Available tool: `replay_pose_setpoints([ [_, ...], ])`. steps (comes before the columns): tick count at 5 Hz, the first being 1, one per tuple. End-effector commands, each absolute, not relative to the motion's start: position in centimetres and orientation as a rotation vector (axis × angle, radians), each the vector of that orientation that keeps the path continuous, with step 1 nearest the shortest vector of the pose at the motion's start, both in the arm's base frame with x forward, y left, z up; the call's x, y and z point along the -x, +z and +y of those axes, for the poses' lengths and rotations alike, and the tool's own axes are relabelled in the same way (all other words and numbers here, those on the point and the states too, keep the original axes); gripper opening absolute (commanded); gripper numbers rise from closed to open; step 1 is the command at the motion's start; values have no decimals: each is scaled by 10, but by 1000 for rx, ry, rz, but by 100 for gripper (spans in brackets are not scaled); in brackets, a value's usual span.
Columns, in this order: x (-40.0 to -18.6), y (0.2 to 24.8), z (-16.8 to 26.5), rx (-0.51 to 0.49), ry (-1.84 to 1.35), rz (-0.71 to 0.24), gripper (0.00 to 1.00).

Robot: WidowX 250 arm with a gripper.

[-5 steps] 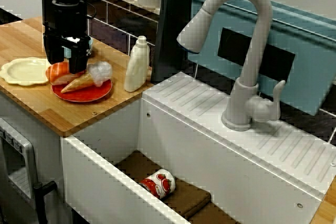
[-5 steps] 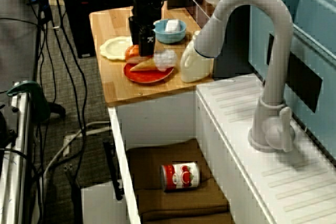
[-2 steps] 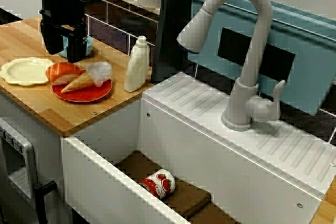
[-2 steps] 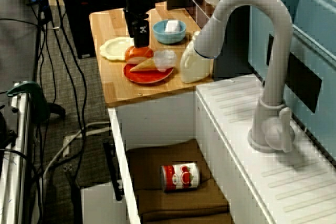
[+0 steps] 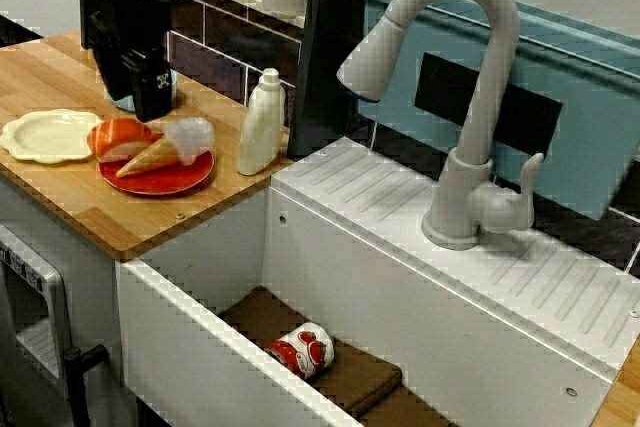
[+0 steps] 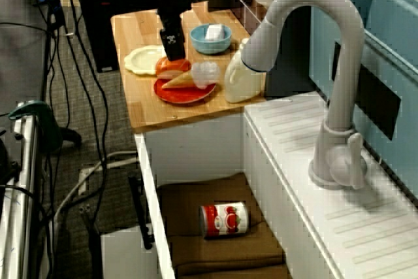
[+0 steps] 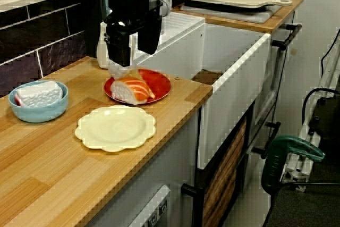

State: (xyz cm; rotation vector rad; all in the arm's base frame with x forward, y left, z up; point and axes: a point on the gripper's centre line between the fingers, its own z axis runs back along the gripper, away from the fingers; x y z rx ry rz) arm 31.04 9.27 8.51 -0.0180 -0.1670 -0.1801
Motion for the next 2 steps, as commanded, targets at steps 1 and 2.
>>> replay_pose_setpoints([
  [1, -329, 107, 90, 30, -331, -244, 100],
  [2, -335, 103, 86, 22, -343, -234, 100],
])
